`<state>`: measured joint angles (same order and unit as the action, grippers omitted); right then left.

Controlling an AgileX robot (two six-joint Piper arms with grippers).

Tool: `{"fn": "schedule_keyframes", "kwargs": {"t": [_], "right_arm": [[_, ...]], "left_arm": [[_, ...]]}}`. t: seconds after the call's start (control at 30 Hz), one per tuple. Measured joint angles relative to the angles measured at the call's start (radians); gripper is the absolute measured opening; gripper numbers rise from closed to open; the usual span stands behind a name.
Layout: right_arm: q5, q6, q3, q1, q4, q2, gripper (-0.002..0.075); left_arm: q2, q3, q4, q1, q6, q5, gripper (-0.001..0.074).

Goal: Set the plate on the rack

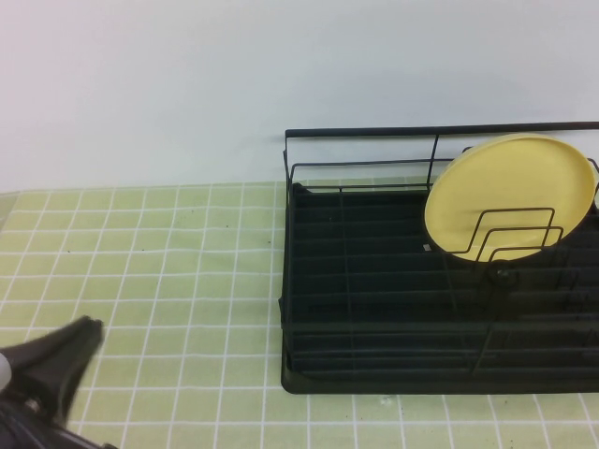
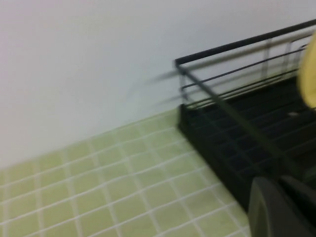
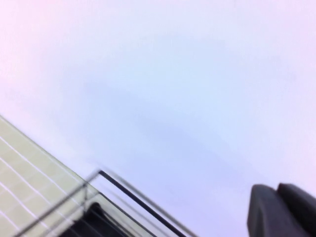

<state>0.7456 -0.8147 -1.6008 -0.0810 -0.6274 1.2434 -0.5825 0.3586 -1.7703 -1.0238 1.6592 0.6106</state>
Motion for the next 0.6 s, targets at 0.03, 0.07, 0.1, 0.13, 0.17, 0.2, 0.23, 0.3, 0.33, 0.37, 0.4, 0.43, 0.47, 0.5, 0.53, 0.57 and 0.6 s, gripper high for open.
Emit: {"fn": "schedule_keyframes", "kwargs": {"t": [0.03,0.07,0.1,0.13,0.17,0.2,0.23,0.3,0.33,0.37,0.4,0.43,0.47,0.5,0.53,0.57,0.6], "right_arm": [[0.006,0.006,0.0,0.0,0.007,-0.018,0.0004],[0.009,0.014,0.0,0.0,0.016,-0.038,0.0004],[0.011,0.016,0.0,0.0,0.031,-0.056,0.0004],[0.005,0.025,0.0,0.0,0.05,-0.072,0.0004],[0.003,0.027,0.0,0.0,0.071,-0.087,0.0004],[0.003,0.027,0.0,0.0,0.088,-0.101,0.0004],[0.008,0.027,0.0,0.0,0.099,-0.111,0.0004],[0.022,0.032,0.0,0.0,0.106,-0.132,0.0004],[0.027,0.037,0.0,0.0,0.106,-0.136,0.0004],[0.033,0.046,0.0,0.0,0.106,-0.142,0.0003],[0.04,0.066,0.0,0.0,0.099,-0.144,0.0003],[0.045,0.091,0.0,0.0,0.085,-0.144,0.0003],[0.049,0.115,0.0,0.0,0.059,-0.144,0.0003],[0.051,0.124,0.0,0.0,0.031,-0.142,0.0003],[0.051,0.124,0.0,0.0,0.008,-0.14,0.0003],[0.052,0.124,0.0,0.0,-0.018,-0.134,0.0003],[0.052,0.124,0.0,0.0,-0.041,-0.132,0.0003]], "left_arm": [[-0.002,-0.002,0.049,0.0,0.008,-0.004,0.0],[-0.002,-0.005,0.115,0.0,0.023,0.0,0.0],[-0.002,-0.005,0.164,0.0,0.051,0.013,0.0],[-0.002,-0.005,0.193,0.0,0.072,0.018,0.0],[-0.002,-0.005,0.2,0.0,0.074,0.023,0.0],[-0.002,-0.005,0.198,0.0,0.074,0.023,0.0],[-0.002,-0.005,0.189,0.0,0.074,0.023,0.0],[-0.002,-0.005,0.163,0.0,0.074,0.023,0.0],[-0.002,-0.005,0.148,0.0,0.074,0.023,0.0],[-0.002,-0.005,0.131,0.0,0.074,0.023,0.0],[-0.002,-0.005,0.11,0.0,0.074,0.023,0.0],[-0.002,-0.005,0.089,0.0,0.074,0.023,0.0],[-0.002,-0.005,0.066,0.0,0.074,0.023,0.0],[-0.002,-0.005,0.041,0.0,0.074,0.023,0.0],[-0.002,-0.005,0.021,0.0,0.074,0.023,0.0],[-0.002,-0.005,-0.006,0.0,0.074,0.023,0.0],[-0.002,-0.005,-0.033,0.0,0.074,0.023,0.0]]}}
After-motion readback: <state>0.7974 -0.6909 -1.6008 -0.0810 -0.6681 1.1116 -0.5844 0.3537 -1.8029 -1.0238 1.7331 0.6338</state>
